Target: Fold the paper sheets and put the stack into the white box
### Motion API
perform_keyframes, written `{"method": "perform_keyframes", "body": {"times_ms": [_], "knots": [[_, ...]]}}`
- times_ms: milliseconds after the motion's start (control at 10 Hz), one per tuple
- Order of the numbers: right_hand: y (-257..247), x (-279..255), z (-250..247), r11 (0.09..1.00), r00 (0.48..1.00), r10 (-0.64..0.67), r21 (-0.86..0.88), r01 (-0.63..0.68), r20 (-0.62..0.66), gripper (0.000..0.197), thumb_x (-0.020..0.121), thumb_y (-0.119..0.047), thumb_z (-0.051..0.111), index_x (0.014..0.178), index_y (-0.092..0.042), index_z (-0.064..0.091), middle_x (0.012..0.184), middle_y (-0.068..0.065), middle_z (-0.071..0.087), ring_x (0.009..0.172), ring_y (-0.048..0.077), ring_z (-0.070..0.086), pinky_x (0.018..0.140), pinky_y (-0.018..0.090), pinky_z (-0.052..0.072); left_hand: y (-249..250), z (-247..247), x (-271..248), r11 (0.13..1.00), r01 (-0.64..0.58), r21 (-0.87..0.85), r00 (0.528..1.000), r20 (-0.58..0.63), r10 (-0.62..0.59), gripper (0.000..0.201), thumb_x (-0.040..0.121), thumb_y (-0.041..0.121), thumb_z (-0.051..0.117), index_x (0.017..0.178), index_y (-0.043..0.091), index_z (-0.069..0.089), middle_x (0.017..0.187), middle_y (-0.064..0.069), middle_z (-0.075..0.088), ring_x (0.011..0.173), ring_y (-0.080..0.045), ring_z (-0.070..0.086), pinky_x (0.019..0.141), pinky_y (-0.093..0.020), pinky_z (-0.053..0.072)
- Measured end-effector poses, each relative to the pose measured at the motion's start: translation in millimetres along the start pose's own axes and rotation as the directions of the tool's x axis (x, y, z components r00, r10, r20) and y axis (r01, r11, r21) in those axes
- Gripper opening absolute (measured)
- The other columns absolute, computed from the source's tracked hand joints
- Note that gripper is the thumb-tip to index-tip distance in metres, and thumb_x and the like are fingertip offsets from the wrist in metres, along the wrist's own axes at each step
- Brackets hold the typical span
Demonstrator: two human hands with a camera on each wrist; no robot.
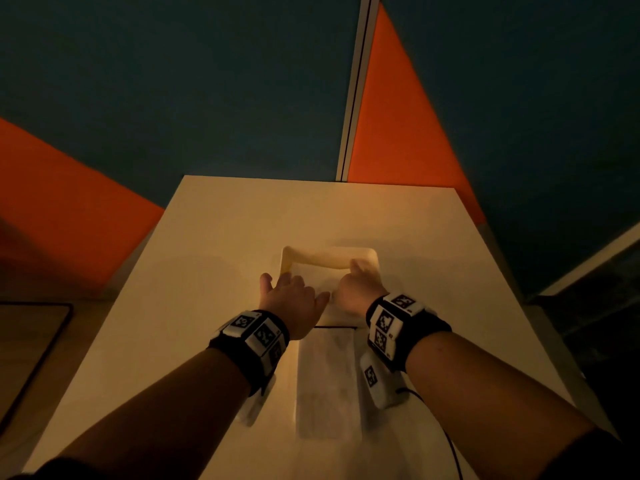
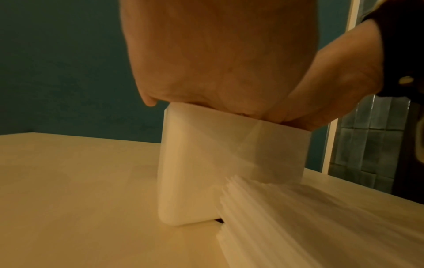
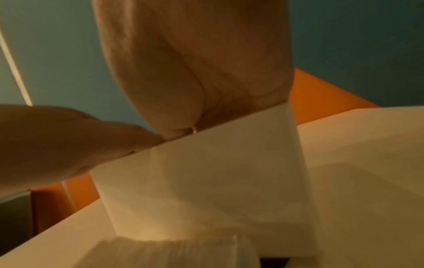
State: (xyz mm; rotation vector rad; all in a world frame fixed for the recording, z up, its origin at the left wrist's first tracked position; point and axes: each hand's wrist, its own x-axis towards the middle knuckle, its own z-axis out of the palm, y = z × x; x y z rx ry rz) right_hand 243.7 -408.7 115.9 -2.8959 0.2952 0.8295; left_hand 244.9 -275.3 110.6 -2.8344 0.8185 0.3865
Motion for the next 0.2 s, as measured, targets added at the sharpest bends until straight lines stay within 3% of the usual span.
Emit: {"method": "perform_keyframes", "body": {"times_ms": [100, 200], "knots": [[2.4, -10.0, -3.8, 0.988, 0.997, -0.077, 0.131, 0.076, 0.007, 0.039, 0.101, -0.026, 0.032, 0.117, -0.001, 0.058, 0.124, 0.015, 0.057, 0.115, 0.030, 0.053, 0.089, 0.031, 0.039, -0.8, -0.6, -0.2, 1.000, 0.003, -0.016, 0.999, 0.052, -0.002, 0.051, 0.097, 0.037, 0.011, 0.134, 0.027, 0.044, 0.130, -0.009, 0.047, 0.133, -0.031, 0.027, 0.100, -0.060, 0.017], [10.8, -17.6, -6.3, 0.916, 0.978, -0.051, 0.381, 0.126, -0.203, 0.036, 0.097, -0.029, 0.043, 0.119, -0.005, 0.058, 0.123, 0.014, 0.058, 0.112, 0.029, 0.055, 0.086, 0.030, 0.042, -1.4, -2.2, -1.3, 0.986, 0.040, -0.164, 0.999, -0.019, -0.044, 0.047, 0.097, 0.038, 0.015, 0.130, 0.028, 0.046, 0.132, -0.003, 0.047, 0.135, -0.023, 0.027, 0.100, -0.056, 0.019]]}}
